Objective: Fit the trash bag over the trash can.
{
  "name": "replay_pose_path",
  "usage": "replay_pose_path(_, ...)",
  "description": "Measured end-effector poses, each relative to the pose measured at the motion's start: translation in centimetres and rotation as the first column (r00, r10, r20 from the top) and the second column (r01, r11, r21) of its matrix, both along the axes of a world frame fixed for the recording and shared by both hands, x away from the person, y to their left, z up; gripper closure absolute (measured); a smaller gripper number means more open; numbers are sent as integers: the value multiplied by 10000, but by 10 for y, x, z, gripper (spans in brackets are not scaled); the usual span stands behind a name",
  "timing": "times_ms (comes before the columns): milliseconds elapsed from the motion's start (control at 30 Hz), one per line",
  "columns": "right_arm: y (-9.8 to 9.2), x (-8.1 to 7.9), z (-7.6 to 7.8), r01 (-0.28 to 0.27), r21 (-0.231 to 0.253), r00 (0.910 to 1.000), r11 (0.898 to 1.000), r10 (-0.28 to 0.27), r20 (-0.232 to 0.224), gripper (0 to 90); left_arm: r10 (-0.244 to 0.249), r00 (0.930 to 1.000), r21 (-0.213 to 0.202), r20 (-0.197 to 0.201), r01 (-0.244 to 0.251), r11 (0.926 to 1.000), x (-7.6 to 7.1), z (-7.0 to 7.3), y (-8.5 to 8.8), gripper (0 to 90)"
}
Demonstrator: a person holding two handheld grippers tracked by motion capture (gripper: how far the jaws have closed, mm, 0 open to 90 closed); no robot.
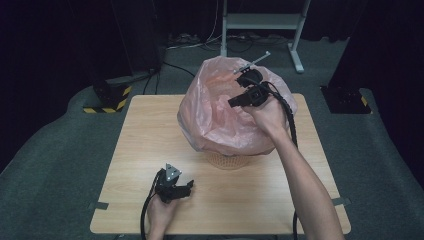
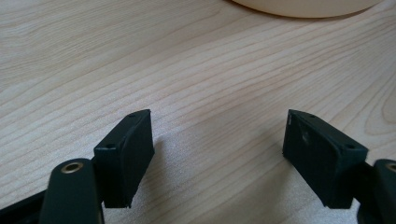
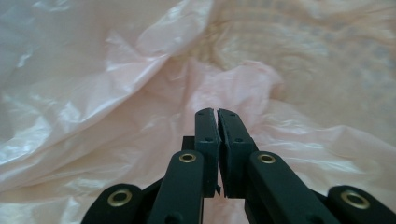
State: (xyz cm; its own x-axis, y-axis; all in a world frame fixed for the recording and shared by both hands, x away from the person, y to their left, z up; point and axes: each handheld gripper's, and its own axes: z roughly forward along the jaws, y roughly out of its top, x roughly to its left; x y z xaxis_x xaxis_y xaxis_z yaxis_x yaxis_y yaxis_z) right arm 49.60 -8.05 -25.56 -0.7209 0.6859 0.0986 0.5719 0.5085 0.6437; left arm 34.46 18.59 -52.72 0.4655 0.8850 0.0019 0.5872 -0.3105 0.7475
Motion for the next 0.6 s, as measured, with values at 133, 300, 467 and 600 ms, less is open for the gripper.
replay_pose_path(133, -3, 5, -2, 259, -50, 9997, 9997, -259, 15, 868, -3, 10000, 2, -6, 3, 10000, 0, 0, 0, 245)
replay_pose_path(300, 11, 12, -14, 125, -507, 9995, 9986, -140, -296, 868, -13, 10000, 15, -10, 13, 10000, 0, 0, 0, 245)
replay_pose_path(467, 20, 20, -25, -23, -1099, 9973, 9939, -58, -732, 868, -29, 10000, 27, -24, 29, 10000, 0, 0, 0, 245)
replay_pose_path(600, 24, 15, -24, -168, -1185, 9976, 9928, 86, -690, 867, -26, 10000, 22, -20, 26, 10000, 0, 0, 0, 245)
